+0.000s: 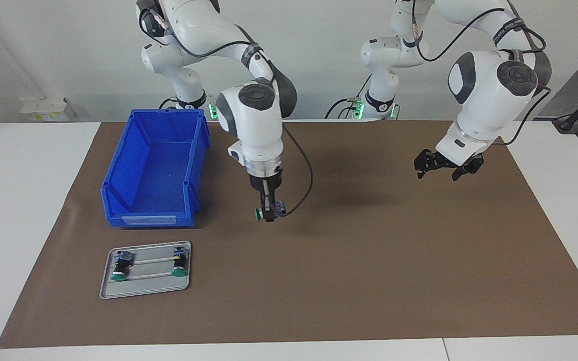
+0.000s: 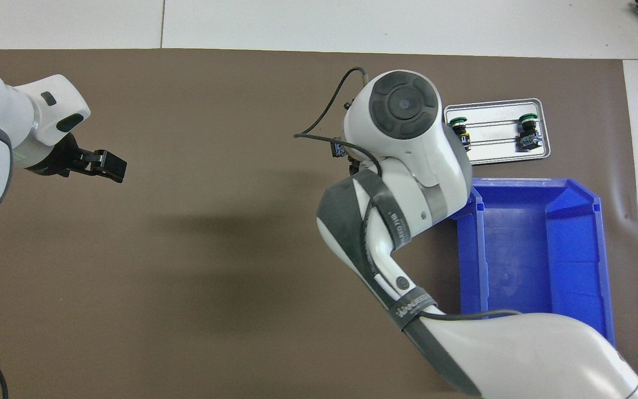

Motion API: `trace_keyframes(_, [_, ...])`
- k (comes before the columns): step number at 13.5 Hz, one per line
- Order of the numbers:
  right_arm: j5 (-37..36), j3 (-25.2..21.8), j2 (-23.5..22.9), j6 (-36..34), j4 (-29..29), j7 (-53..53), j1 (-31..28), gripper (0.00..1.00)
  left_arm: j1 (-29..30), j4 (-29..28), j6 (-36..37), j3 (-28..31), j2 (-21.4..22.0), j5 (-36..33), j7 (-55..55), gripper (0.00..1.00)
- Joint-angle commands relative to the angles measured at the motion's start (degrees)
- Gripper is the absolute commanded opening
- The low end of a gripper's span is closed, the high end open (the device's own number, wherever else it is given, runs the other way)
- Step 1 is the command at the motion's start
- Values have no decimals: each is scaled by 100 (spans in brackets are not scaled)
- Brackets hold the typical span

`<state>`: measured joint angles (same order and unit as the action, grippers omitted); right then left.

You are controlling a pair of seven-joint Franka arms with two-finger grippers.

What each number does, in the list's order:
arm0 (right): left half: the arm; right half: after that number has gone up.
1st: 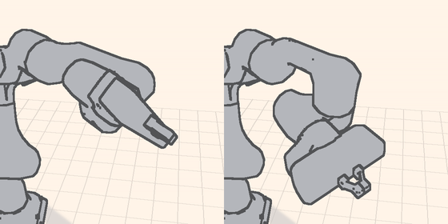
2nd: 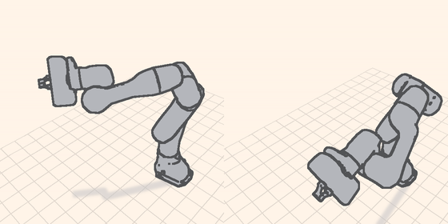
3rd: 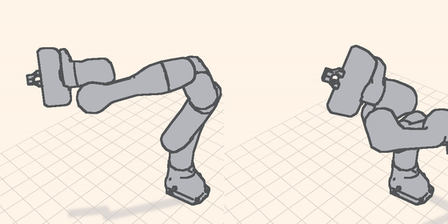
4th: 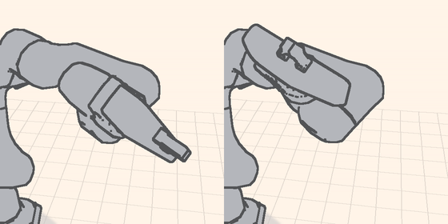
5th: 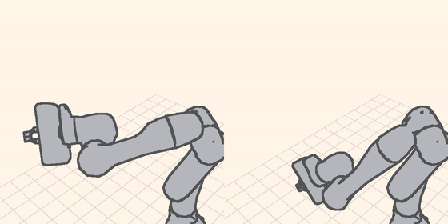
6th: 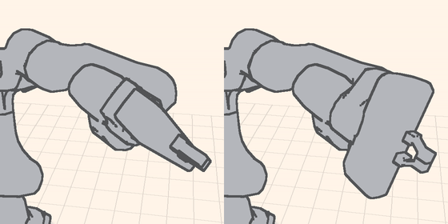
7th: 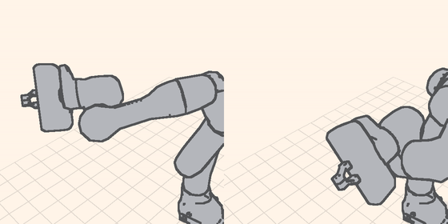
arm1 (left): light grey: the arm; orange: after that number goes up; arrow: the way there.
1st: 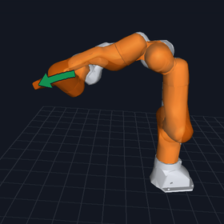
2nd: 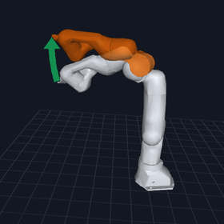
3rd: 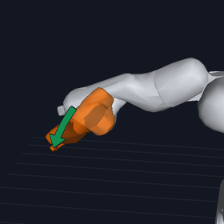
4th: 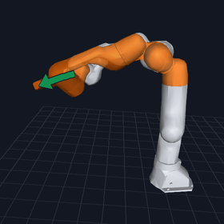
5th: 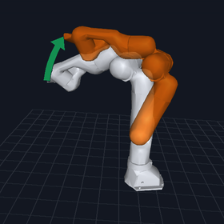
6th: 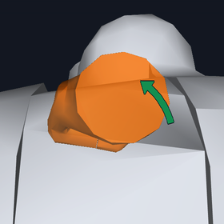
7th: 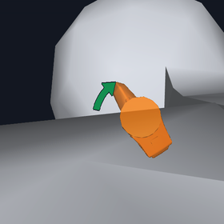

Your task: Place and press button with both arms

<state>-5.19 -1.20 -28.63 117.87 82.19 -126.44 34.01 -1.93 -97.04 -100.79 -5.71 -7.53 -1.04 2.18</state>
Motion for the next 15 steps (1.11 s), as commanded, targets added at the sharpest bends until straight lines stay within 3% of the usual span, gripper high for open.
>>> trace_keyframes(1, [-210,-3,-589,44,-439,-810,333,0,-53,-271,-99,8,217,42,28,100])
trace_keyframes(4, [-158,6,-1047,235,-871,-1215,737,0,-62,-271,-196,-9,208,42,28,100])
trace_keyframes(12, [-140,94,-1215,1457,-512,-1787,1195,0,-53,-324,-503,-27,173,339,1853,100])
trace_keyframes(15, [-210,77,-1592,1520,-573,-1929,1371,0,-62,-648,-933,-27,260,631,2470,100])
